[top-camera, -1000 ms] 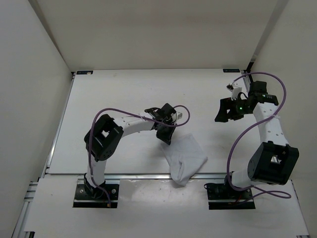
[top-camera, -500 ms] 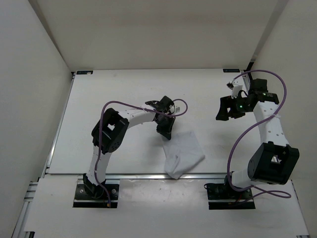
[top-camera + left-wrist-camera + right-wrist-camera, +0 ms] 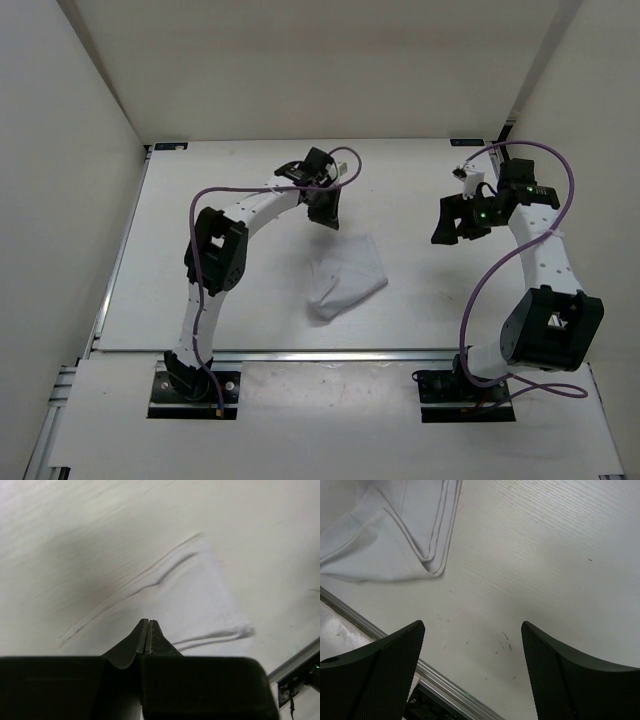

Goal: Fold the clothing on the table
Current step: Fold the skirt

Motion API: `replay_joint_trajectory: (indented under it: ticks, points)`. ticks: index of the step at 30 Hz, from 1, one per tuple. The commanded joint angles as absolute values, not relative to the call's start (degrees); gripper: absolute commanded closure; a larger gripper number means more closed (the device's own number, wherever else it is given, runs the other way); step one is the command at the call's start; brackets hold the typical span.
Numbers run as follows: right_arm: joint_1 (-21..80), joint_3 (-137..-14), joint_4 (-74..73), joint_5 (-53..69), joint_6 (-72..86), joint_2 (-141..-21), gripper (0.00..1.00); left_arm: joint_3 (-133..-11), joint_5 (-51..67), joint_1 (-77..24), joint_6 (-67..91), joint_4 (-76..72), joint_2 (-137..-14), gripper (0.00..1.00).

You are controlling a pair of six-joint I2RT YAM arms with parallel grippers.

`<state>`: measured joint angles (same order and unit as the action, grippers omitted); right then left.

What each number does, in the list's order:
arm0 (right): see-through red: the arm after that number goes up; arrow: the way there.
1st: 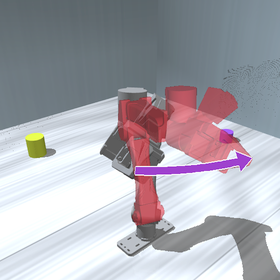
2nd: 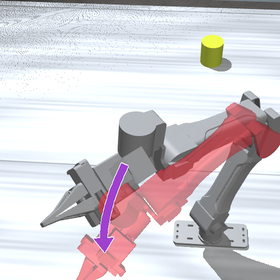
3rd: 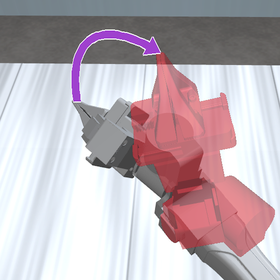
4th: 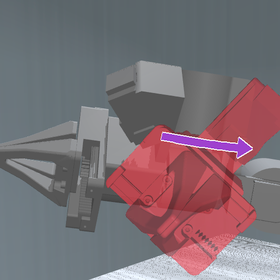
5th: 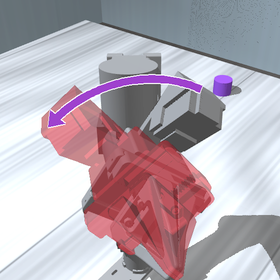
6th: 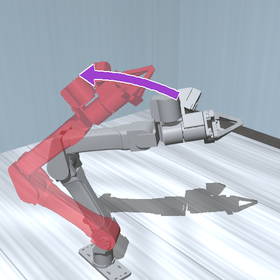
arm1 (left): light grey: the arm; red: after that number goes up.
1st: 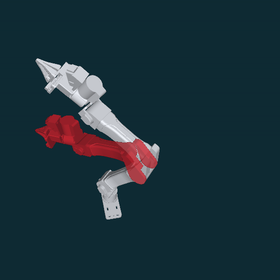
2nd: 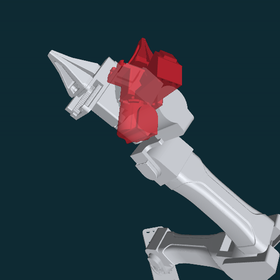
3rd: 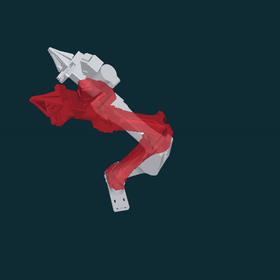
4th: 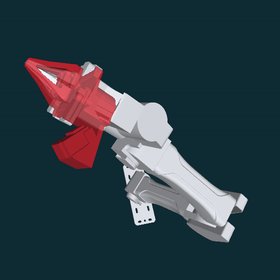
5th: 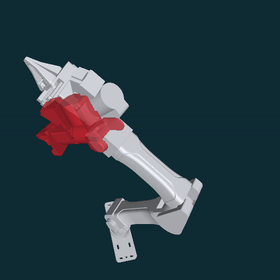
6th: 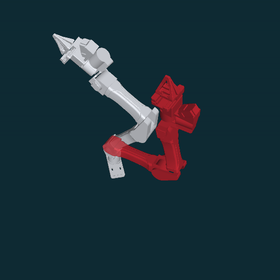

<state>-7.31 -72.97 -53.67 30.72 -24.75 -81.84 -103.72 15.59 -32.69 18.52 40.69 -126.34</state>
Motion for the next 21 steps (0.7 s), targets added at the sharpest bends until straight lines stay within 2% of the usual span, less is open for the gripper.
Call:
replay_joint_trajectory:
  ticks: [1,3,5,7,9,11,16,21]
  points:
    - [-6.94,-74.53,-54.14,34.97,-26.45,-82.87,0.16,-112.4,17.32,-35.59,16.71,45.15,-124.63,0.92]
    - [-6.51,-75.23,-54.05,36.3,-26.54,-83.93,0.15,-113.82,17.05,-35.42,16.26,47.72,-123.58,0.91]
    - [-5.81,-75.58,-53.44,36.04,-26.28,-84.37,0.15,-111.11,19.32,-34.98,16.78,47.99,-122.09,0.76]
    - [-5.28,-76.46,-53.0,36.3,-26.28,-85.16,0.15,-105.93,19.77,-34.54,16.53,47.55,-120.51,0.72]
    - [-4.92,-77.17,-53.52,36.21,-26.45,-85.78,0.15,-102.07,20.3,-34.1,15.91,46.59,-119.01,0.61]
    - [-4.75,-77.86,-53.87,36.3,-26.8,-86.65,0.14,-98.71,21.27,-33.31,15.73,45.19,-117.52,0.56]
    - [-4.92,-78.66,-54.4,36.83,-27.42,-87.27,0.15,-91.77,22.15,-32.61,16.43,41.49,-115.93,0.48]
    - [-5.45,-79.1,-54.76,36.12,-27.77,-87.45,0.15,-90.88,22.59,-32.96,16.79,40.35,-115.93,0.46]
